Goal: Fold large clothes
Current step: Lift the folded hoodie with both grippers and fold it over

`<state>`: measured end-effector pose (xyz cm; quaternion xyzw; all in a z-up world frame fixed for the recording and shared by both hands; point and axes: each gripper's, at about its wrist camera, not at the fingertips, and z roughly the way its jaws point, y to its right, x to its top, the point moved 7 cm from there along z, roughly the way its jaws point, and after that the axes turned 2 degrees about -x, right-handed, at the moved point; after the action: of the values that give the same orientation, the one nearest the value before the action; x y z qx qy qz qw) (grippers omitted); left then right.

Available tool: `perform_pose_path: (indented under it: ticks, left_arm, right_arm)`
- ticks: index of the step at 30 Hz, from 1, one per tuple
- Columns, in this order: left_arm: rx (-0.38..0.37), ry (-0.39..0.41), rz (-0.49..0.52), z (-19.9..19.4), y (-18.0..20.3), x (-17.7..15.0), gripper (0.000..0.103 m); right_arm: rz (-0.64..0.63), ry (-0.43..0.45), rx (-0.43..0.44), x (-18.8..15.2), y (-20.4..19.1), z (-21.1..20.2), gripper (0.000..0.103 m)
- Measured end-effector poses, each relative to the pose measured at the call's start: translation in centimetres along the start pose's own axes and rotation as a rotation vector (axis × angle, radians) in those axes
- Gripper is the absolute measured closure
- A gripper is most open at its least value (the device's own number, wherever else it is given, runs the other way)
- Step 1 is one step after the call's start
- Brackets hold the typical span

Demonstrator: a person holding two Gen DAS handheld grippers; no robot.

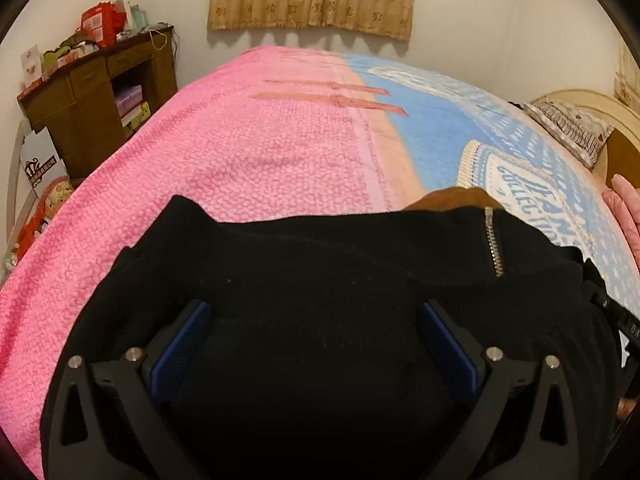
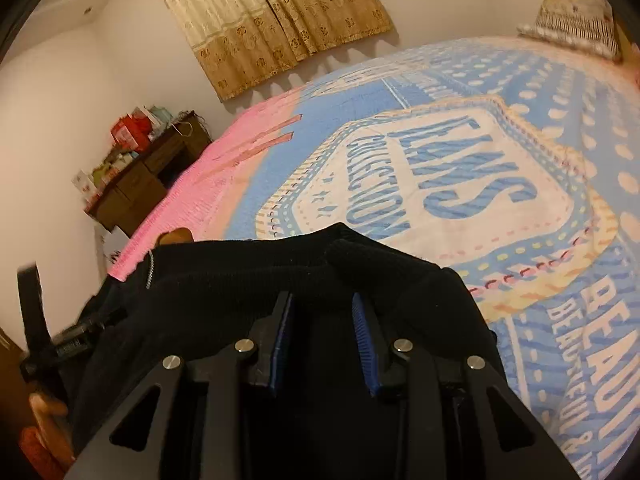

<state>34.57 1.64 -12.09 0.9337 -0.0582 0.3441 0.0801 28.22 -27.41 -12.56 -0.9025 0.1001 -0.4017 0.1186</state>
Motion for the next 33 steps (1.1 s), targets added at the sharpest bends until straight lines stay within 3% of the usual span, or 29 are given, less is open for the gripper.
perform_pose_path:
  ticks: [2,3,4,5,7,10,12,15,22,24,26,33]
  left_arm:
    - [0.037,0.015,0.026,-0.4,0.4,-0.3,0.0]
    - [0.057,0.019,0.04,-0.5,0.5,-0.4,0.0]
    - [0.067,0.02,0.046,-0.5,0.6,-0.4,0.0]
    - [0.068,0.019,0.047,-0.5,0.6,-0.3,0.0]
    - [0.066,0.019,0.043,-0.5,0.5,-0.3,0.0]
    - [0.096,0.03,0.058,-0.7,0.7,-0.4,0.0]
    - [0.12,0.041,0.076,-1.1,0.8,-0.6,0.0]
    - [0.141,0.041,0.09,-1.1,0.9,-0.6,0.0]
    - [0.137,0.021,0.102,-1.6,0.8,-0.7,0.0]
    - [0.081,0.029,0.095,-3.3,0.5,-0.8,0.0]
    - [0.059,0.085,0.06,-6.6,-0.9,-1.3,0.002]
    - [0.109,0.182,-0.131,-15.5,-9.5,-6.4,0.0]
  right_arm:
    - [-0.052,0.015,-0.088,0.3,-0.9,-1.2,0.072]
    - [-0.089,0.062,-0.147,0.4,-1.9,-2.9,0.072]
    - [-0.124,0.122,-0.144,0.3,-3.5,-4.9,0.072]
    - [-0.162,0.158,-0.077,0.0,-5.9,-6.6,0.07]
    - [-0.207,0.131,0.006,-1.3,-9.4,-7.5,0.07]
    - [-0.286,0.056,0.03,-3.9,-13.0,-5.9,0.07]
    - [-0.342,0.013,-0.029,-6.0,-13.2,-3.4,0.07]
    - [-0.383,0.053,-0.061,-7.2,-13.2,-2.5,0.07]
    - [-0.321,0.058,0.02,-6.8,-12.4,-2.7,0.07]
    - [-0.317,0.059,0.019,-6.7,-12.4,-2.6,0.07]
    - [-0.316,0.061,0.019,-6.8,-12.4,-2.6,0.07]
    - [-0.301,0.066,0.038,-6.7,-12.4,-2.6,0.07]
